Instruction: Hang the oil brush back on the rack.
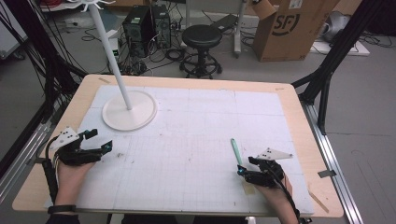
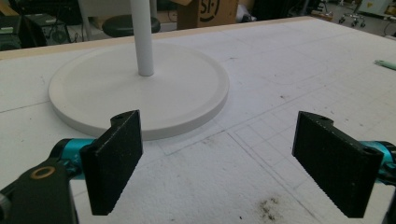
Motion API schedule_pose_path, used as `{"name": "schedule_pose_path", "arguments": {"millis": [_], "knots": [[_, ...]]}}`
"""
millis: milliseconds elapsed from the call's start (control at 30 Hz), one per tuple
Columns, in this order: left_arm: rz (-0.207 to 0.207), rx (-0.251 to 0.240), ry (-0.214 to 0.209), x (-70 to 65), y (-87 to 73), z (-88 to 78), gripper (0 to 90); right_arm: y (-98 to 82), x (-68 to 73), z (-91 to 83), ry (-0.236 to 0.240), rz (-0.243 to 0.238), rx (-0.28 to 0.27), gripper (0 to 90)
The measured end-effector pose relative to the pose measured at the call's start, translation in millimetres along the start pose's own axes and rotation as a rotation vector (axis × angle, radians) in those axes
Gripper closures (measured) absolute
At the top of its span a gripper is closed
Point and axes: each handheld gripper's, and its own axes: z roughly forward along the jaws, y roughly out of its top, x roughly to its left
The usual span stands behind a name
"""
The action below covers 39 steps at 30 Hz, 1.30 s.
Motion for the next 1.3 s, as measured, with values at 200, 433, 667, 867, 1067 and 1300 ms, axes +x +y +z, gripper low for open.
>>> {"name": "schedule_pose_path", "arguments": {"millis": [200, 433, 667, 867, 1067, 1300], "knots": [[-0.001, -0.005, -0.002, -0.6, -0.1, 1.5, 16.8, -0.6, 5.7, 2.1, -0.008, -0.04, 0.024, 47.7], [0.001, -0.006, -0.004, -0.8, 0.1, 1.2, 16.7, -1.3, 11.5, 4.7, -0.036, -0.068, 0.05, 57.5], [-0.001, -0.009, -0.006, -1.9, 0.3, 1.5, 16.8, -1.4, 14.1, 4.3, -0.05, -0.051, 0.05, 69.1], [0.003, -0.008, -0.005, -2.1, 0.4, 1.6, 16.8, 0.4, 15.3, 4.5, -0.068, -0.011, 0.064, 77.1], [-0.001, -0.012, -0.012, -2.4, 0.7, 1.2, 17.0, 2.2, 15.0, 4.4, -0.077, 0.012, 0.073, 79.7], [0.0, -0.007, -0.01, -2.0, 0.4, 0.8, 17.1, 2.8, 10.9, 4.0, -0.059, 0.021, 0.077, 83.0]]}}
